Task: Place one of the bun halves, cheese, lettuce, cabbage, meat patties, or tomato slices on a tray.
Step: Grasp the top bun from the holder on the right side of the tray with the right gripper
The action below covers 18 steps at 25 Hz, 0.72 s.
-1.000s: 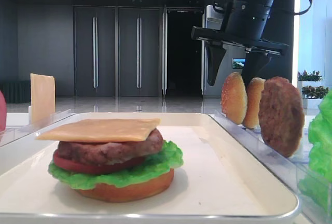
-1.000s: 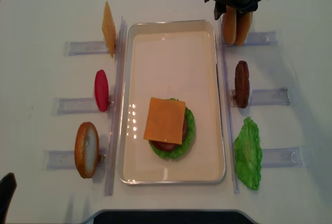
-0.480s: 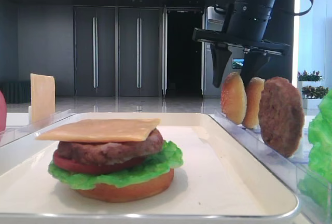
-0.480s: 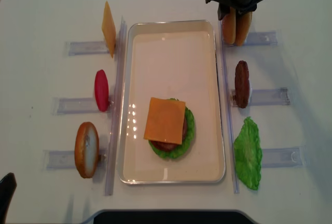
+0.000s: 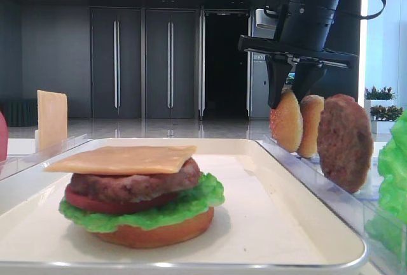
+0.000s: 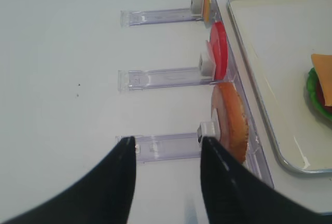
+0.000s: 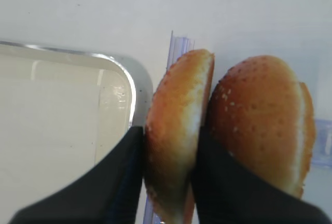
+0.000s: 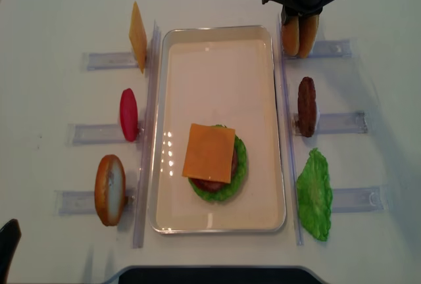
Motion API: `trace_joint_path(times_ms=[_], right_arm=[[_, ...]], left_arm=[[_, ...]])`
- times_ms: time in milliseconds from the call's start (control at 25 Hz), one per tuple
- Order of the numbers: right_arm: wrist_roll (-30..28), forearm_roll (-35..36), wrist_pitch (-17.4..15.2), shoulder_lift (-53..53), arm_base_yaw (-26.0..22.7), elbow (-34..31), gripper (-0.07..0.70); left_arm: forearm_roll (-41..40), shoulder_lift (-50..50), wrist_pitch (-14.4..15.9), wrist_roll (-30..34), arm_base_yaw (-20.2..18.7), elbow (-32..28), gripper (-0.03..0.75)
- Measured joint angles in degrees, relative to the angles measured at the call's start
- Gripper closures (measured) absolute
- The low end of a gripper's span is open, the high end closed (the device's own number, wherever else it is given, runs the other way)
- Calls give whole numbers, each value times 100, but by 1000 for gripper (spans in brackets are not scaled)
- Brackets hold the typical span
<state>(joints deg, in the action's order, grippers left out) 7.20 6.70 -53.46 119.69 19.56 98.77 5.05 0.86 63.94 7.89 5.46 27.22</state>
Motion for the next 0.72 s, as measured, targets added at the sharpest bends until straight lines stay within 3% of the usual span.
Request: trace_joint_path(times_ms=[360,720], right_arm=[[0,-17,-40,-13,0,0,400],[-15,-25,-346,-639,10,-5,402]], left_arm=[[0,0,0,0,0,0,398],[0,0,0,0,0,0,398]])
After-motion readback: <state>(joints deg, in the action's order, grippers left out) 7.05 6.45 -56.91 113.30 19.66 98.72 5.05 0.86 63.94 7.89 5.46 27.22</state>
